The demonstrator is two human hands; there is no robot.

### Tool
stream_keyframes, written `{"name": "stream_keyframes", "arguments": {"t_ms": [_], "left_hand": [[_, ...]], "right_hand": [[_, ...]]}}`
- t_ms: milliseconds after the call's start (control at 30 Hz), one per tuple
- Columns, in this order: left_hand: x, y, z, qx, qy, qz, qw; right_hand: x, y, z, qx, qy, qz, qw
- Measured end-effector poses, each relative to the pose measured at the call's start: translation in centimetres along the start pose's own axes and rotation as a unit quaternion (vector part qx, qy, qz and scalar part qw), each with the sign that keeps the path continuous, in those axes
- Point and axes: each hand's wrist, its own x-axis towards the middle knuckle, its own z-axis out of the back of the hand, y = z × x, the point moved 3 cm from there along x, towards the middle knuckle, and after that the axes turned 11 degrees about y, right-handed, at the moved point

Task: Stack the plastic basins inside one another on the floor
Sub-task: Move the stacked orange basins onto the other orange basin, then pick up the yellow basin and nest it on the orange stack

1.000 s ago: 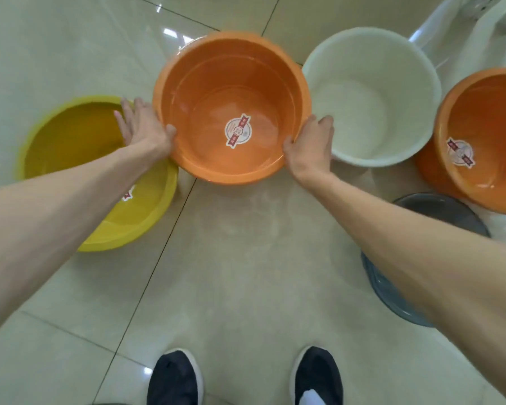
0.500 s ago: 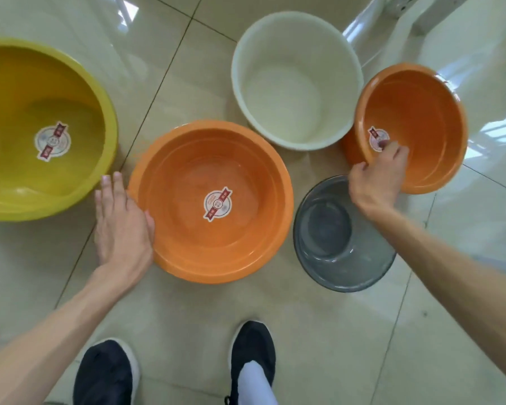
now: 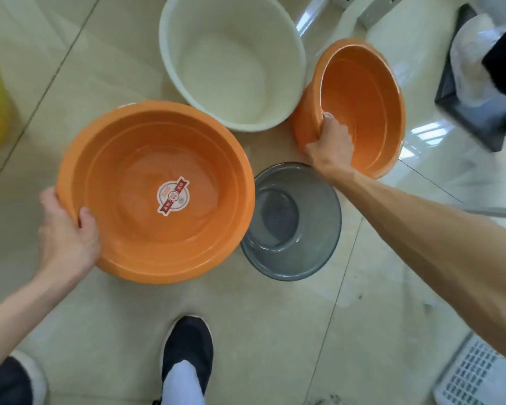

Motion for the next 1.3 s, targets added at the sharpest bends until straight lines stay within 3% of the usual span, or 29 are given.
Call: {"name": "stream_keyframes", "arguments": {"t_ms": [100,167,200,300,367,400,467,600,667,767,900,933,1000,1100,1200,1300], "left_hand": [[0.4,0.3,0.0,-0.042,0.016,0.022,0.999],[1.0,0.8,-0.6,-0.178,0.037,0.081,0.980],[2.6,3.4,-1.4,-0.252,0.083,0.146,0.953],[5.1,7.7,-1.8,-0.241,0.137,0.192,0.941],[4.2,4.5,1.0,-0.277,0.109,0.170,0.939],[2.9,1.7,2.1,-0.340,0.114,0.155,0.920],[1.0,-1.7,3.0,-0.378,0.184,0.162,0.893],[1.0,-2.4,5.5,-0.444,0.195,0.091,0.870],[1.3,-1.5,6.3,-0.485,0.207,0.132,0.839],[1.9,0.0,6.7,-0.533,0.171,0.185,0.808],[2.0,-0.3,6.2,-0.422,0.204,0.132,0.873],[1.8,-0.7,6.1,-0.375,0.197,0.109,0.899],[1.6,-1.2,5.8,-0.302,0.142,0.075,0.940],[1.3,-1.8,5.3,-0.288,0.089,0.074,0.951],[1.1,-2.1,5.7,-0.317,0.094,0.114,0.937],[1.2,-1.1,7.8,-0.382,0.093,0.146,0.908]], "right_hand": [[-3.4,-0.2,3.1,-0.003,-0.033,0.012,0.999],[-6.8,0.3,5.2,-0.002,-0.050,0.041,0.998],[-8.9,0.9,6.1,0.010,-0.052,0.073,0.996],[-15.3,3.8,7.3,0.050,-0.049,0.217,0.974],[-19.3,5.9,6.7,0.068,-0.048,0.299,0.950],[-21.0,6.9,5.7,0.074,-0.032,0.334,0.939],[-23.9,9.1,3.1,0.071,0.002,0.398,0.915],[-27.2,13.1,-3.8,0.016,0.000,0.484,0.875],[-27.7,14.5,-6.8,-0.011,0.037,0.481,0.876],[-27.0,15.5,-9.7,-0.053,0.158,0.428,0.888],[-24.8,16.0,-11.1,-0.038,0.279,0.411,0.867],[-24.3,15.9,-11.5,-0.037,0.346,0.383,0.856],[-23.9,15.8,-11.9,-0.046,0.402,0.366,0.838],[-23.5,15.8,-12.4,-0.057,0.392,0.376,0.837],[-23.7,15.9,-12.3,-0.033,0.397,0.340,0.852],[-23.8,17.9,-10.5,0.022,0.258,0.299,0.918]]}}
